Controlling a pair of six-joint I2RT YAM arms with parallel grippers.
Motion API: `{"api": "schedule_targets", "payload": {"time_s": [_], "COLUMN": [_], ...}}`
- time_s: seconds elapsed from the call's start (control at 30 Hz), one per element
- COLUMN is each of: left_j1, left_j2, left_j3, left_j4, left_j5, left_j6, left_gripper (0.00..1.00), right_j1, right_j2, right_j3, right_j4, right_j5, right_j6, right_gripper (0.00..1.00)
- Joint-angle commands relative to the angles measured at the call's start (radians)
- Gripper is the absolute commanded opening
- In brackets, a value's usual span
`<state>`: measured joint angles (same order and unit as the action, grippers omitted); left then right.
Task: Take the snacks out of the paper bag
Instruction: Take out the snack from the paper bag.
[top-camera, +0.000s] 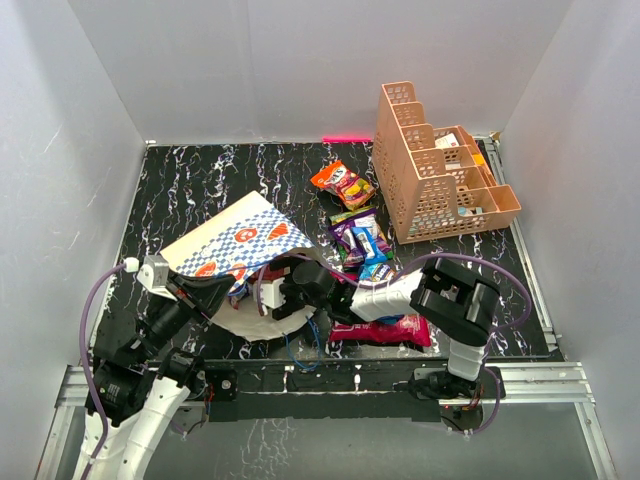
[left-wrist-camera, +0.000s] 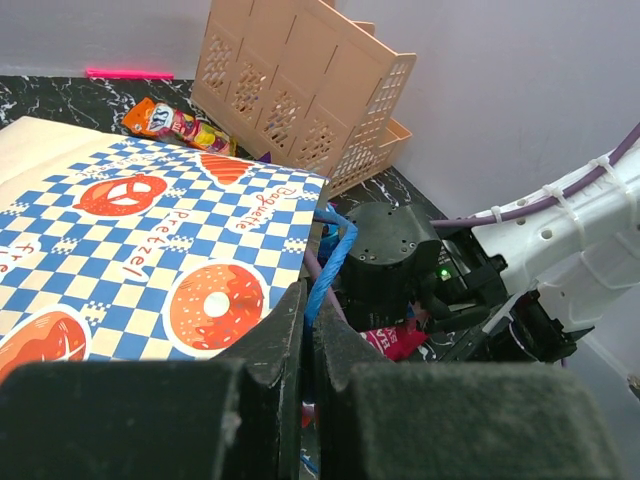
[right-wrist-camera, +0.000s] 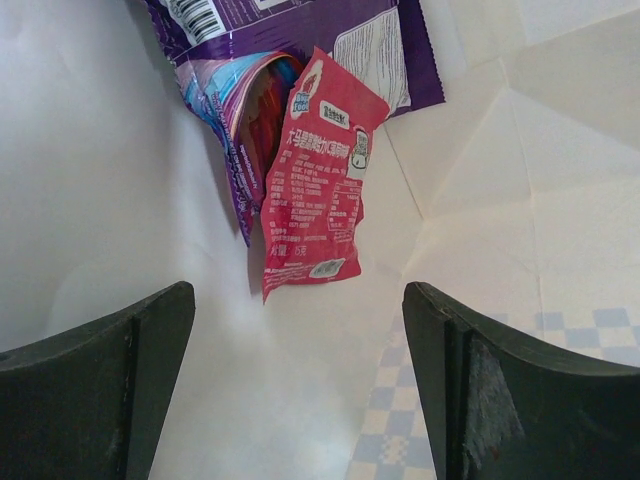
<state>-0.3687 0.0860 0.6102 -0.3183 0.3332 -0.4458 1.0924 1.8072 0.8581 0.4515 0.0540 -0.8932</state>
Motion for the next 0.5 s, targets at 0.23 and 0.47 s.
{"api": "schedule_targets", "payload": {"time_s": [0.23, 0.47], "left_j1": [-0.002, -0.003], "left_j2": [-0.022, -0.026], "left_j3": [-0.019, -0.023], "left_j4": [0.020, 0.033], "left_j5": [0.008, 0.047], "left_j6": [-0.012, -0.015], "left_gripper": [0.00, 0.00], "right_j1": [-0.004, -0.008], "right_j2": [0.106, 0.164], "right_j3": [0.106, 0.156], "right_j4": [0.076, 0.072], "right_j5": [0.064, 0.078], "right_j6": [-0.081, -0.106], "right_gripper": [0.77, 0.61]}}
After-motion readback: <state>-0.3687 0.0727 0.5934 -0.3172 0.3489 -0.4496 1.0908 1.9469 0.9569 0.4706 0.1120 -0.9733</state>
